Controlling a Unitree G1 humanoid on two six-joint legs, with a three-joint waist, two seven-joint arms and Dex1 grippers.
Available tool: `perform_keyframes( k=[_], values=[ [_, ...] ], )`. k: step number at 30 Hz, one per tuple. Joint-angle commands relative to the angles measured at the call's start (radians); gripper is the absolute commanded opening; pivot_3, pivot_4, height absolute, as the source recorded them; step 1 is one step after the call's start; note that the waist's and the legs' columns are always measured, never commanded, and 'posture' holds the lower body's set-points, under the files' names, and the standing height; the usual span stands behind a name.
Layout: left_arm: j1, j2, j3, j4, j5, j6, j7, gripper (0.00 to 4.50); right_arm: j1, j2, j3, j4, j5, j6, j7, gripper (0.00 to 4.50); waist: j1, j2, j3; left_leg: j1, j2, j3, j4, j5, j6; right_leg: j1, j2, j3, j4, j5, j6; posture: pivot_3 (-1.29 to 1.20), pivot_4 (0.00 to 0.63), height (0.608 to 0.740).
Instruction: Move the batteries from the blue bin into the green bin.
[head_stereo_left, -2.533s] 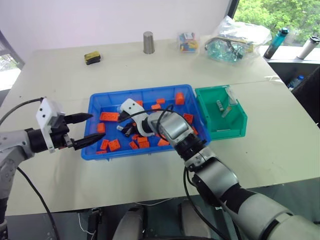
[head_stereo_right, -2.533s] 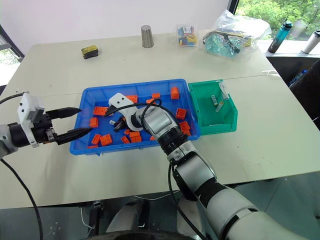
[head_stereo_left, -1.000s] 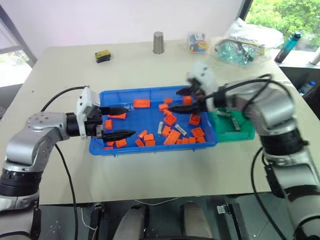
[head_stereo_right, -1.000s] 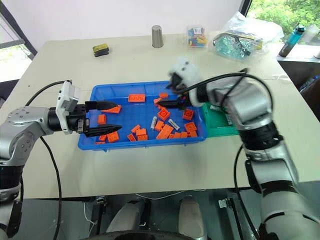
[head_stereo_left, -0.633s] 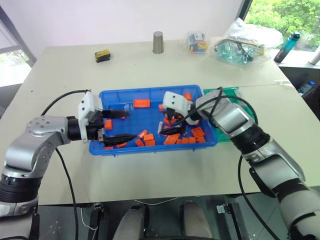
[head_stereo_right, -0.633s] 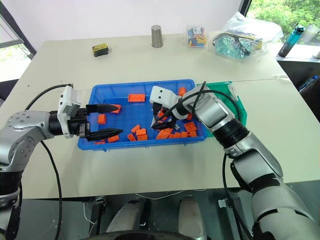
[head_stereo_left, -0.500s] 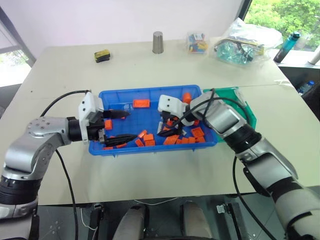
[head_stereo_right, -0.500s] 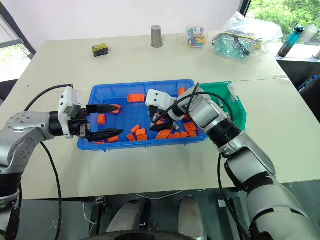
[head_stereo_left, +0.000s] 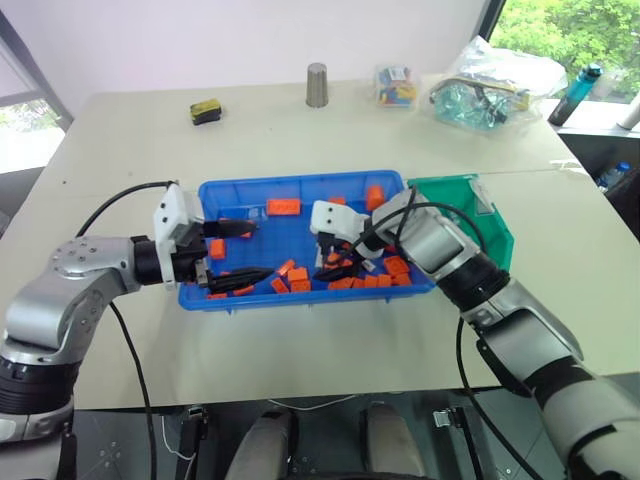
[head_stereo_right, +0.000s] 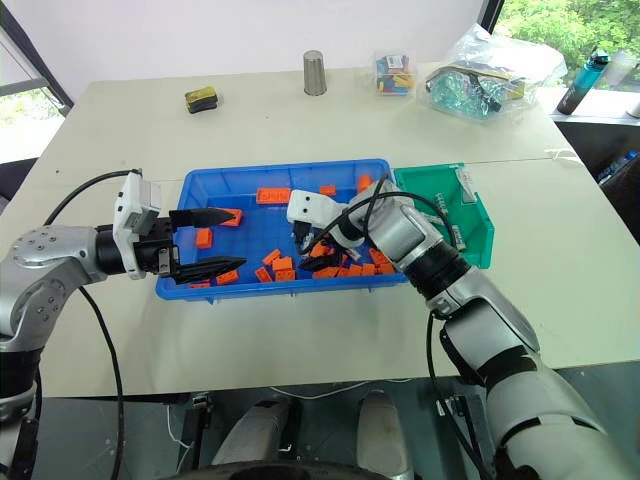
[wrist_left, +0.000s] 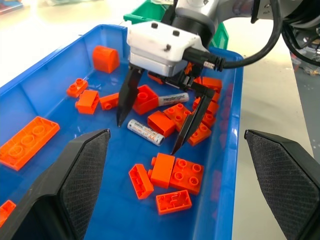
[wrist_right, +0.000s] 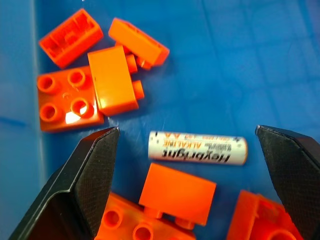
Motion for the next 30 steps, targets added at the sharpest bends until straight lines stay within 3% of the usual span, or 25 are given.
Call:
perform_keyframes(
  k=[1,4,9,14,20,23,27,30],
  values=[
    [-0.026,-0.003,0.018,-0.012,-0.011,-0.012,0.004,4.50,0.000,-0.005,0.000,0.017,-0.028,-0.026,0.003,4.47,0.000,0.000,0.000,0.000,0.000,0.000,0.000,0.000,0.000,0.000,0.000,0.000,0.000,0.000,0.000,0.00,0.150,0.727],
    [-0.033,-0.007,0.013,-0.006,-0.006,-0.015,0.002,4.50,0.001,-0.002,-0.001,0.037,-0.039,-0.044,0.004,4.47,0.000,0.000,0.000,0.000,0.000,0.000,0.000,0.000,0.000,0.001,0.000,0.000,0.000,0.000,0.000,0.00,0.150,0.727],
    [-0.034,-0.005,0.015,0.003,-0.002,-0.022,-0.007,4.50,-0.001,0.009,-0.019,0.036,-0.037,-0.044,-0.008,2.22,0.000,0.000,0.000,0.000,0.000,0.000,0.000,0.000,0.000,0.001,0.000,0.000,0.000,0.000,0.000,0.00,0.150,0.727],
    [-0.034,-0.005,0.011,0.014,0.002,-0.029,-0.017,4.50,-0.009,0.035,-0.090,-0.036,0.026,0.055,-0.011,2.22,0.000,0.000,0.000,0.000,0.000,0.000,0.000,0.000,0.000,0.001,0.000,0.000,0.000,0.000,0.000,0.00,0.150,0.727],
    [-0.040,-0.020,-0.010,0.015,0.003,-0.032,-0.021,4.50,-0.058,0.014,-0.347,-0.153,0.159,0.306,-0.096,2.22,0.005,0.000,0.000,0.000,0.000,0.000,0.000,0.000,0.000,0.000,0.000,0.000,0.000,0.000,0.000,0.00,0.150,0.727],
    [-0.049,-0.028,-0.023,0.024,0.008,-0.037,-0.025,4.50,-0.044,-0.100,-0.474,-0.231,0.199,0.423,-0.127,2.22,0.015,0.000,0.000,0.000,-0.001,-0.001,0.000,0.000,0.000,0.001,-0.001,0.000,0.000,0.000,0.000,0.00,0.150,0.727],
    [-0.070,-0.035,-0.040,0.049,0.017,-0.046,-0.039,4.50,0.044,-0.312,-0.569,-0.313,0.225,0.492,-0.133,2.22,0.033,0.000,0.000,-0.001,-0.002,-0.001,0.000,0.000,0.000,0.001,-0.002,0.000,0.000,0.000,0.000,0.00,0.150,0.727],
    [-0.082,-0.036,-0.047,0.069,0.023,-0.055,-0.053,4.50,0.120,-0.406,-0.608,-0.363,0.252,0.521,-0.143,2.22,0.027,0.000,0.000,-0.001,-0.002,0.001,0.000,-0.001,0.001,0.001,-0.002,0.000,-0.001,0.000,0.000,0.00,0.150,0.727]
  ],
)
